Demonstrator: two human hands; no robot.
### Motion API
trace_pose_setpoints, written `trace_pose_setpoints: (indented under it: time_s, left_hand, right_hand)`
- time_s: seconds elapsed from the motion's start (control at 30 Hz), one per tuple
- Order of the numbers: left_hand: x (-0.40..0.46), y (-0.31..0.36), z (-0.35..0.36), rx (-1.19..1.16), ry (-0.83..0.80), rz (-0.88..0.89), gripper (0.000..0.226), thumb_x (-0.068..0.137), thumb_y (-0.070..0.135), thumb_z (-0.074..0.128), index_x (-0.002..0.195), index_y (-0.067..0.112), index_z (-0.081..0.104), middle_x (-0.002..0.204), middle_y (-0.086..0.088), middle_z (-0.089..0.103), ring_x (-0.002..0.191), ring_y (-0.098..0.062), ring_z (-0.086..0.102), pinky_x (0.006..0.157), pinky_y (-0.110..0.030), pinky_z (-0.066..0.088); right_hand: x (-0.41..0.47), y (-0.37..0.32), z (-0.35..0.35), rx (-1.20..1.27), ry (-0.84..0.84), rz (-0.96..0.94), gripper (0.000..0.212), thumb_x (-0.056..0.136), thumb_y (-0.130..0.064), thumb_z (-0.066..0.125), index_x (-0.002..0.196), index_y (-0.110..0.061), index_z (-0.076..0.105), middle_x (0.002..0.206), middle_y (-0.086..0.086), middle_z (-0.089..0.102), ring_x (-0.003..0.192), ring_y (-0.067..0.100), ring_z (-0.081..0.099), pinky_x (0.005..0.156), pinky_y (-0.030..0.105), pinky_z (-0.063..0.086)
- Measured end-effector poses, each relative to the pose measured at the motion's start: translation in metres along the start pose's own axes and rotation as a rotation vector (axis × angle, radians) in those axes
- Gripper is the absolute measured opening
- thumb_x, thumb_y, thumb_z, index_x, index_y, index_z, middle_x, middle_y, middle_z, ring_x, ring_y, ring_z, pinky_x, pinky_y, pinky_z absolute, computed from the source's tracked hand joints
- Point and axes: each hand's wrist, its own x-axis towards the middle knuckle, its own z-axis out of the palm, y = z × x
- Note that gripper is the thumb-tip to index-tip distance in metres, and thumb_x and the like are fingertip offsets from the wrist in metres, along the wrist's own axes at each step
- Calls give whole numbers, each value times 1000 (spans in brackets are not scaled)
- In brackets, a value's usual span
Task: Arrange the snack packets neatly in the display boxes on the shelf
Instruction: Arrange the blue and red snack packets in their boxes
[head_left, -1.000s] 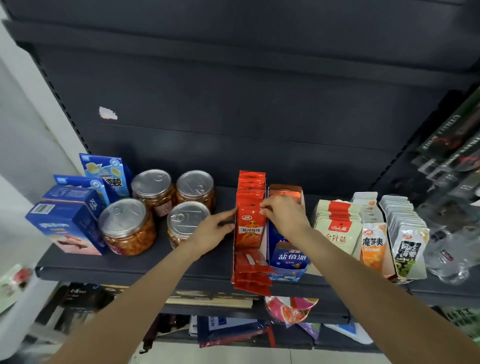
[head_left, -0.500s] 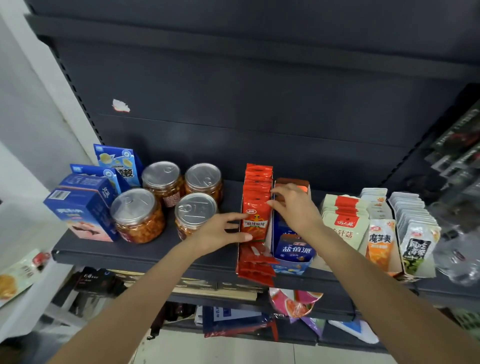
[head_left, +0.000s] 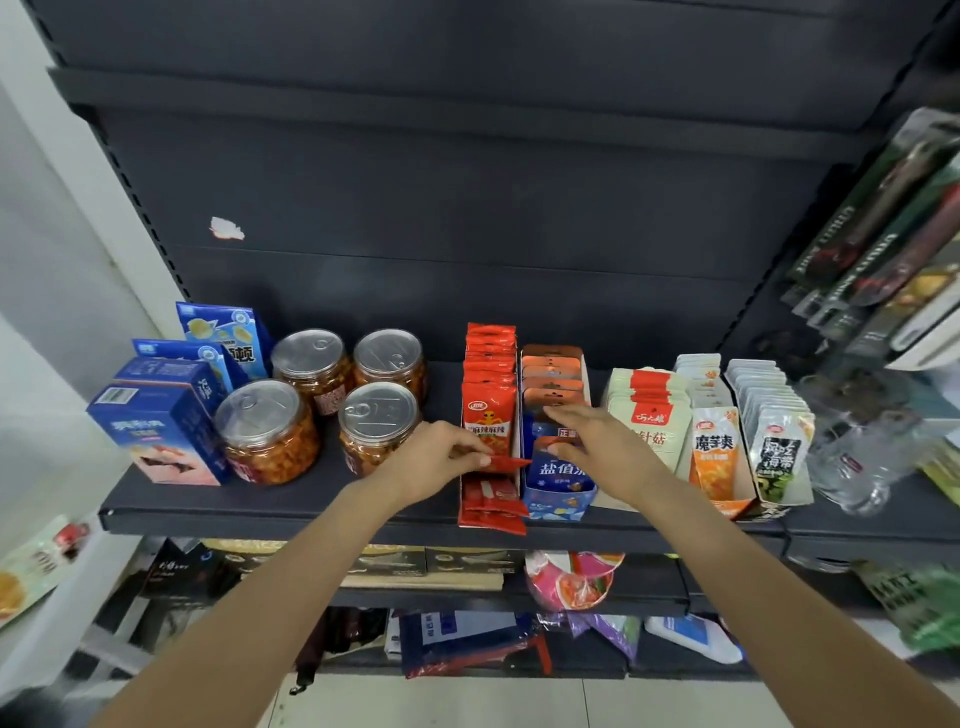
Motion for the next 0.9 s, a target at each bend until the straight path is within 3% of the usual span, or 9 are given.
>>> trace_pose_setpoints:
  time_s: [0.1,0.23,0.4,0.47,0.6,0.7,0.77,0.9]
  left_hand:
    - [2,3,-1,47,138,30,24,94,25,56,113,18,67,113,2,68,107,-10,61,94,-31,50]
    - [1,12,-7,47,255,89,23,95,27,53,111,19,68,109,3,69,102,-8,62,90,-30,52]
    - [-8,31,-20,-98,330,181,17,93,27,57,100,18,70,97,6,71,91,-3,65,82,-21,52]
    - [-13,32,-23,-231,335,107,19,94,32,54,99,19,68,93,9,69,86,-2,64,78,-19,51]
    - [-20,24,-28,-496,289,-273,32,98,42,40,106,18,60,78,-1,65,67,-12,62,68,-29,50]
    - [-23,27,-29,-687,174,-463,32,96,48,41,103,22,59,82,-7,69,71,-17,66,70,-28,52]
    - [-23,28,-30,-843,167,-436,30,96,41,47,105,16,61,85,-7,71,76,-16,68,75,-28,52]
    - [-26,33,-36,-1061,195,-290,21,94,14,54,112,15,64,104,-6,69,96,-14,65,78,-24,51]
  right_hand:
    - [-2,-5,-2,34,26,12,57,94,-31,53,146,-26,30,151,-3,33,136,14,34,107,31,37]
    - [-8,-25,-9,97,137,-106,55,91,-34,56,142,-27,37,146,-6,39,134,11,34,108,29,33]
    - [-7,-47,-20,109,277,-127,25,94,-26,54,116,-21,65,115,-4,64,105,13,59,86,26,47]
    - [-7,-47,-27,197,342,-92,23,93,-23,55,112,-18,68,110,-1,67,95,12,62,82,26,50]
    - [-13,-42,-47,406,432,-11,20,92,-22,57,106,-14,68,95,-2,68,72,-2,61,65,6,44]
    - [-18,-39,-59,632,472,-4,10,90,-21,59,95,-18,68,88,1,71,75,5,65,70,18,51]
    - [-21,-38,-63,791,452,0,8,89,-18,60,91,-19,68,86,1,72,79,12,69,77,31,55]
    - [-27,-33,-65,950,424,-3,21,91,-9,57,98,-23,72,97,-2,72,94,12,67,84,31,54]
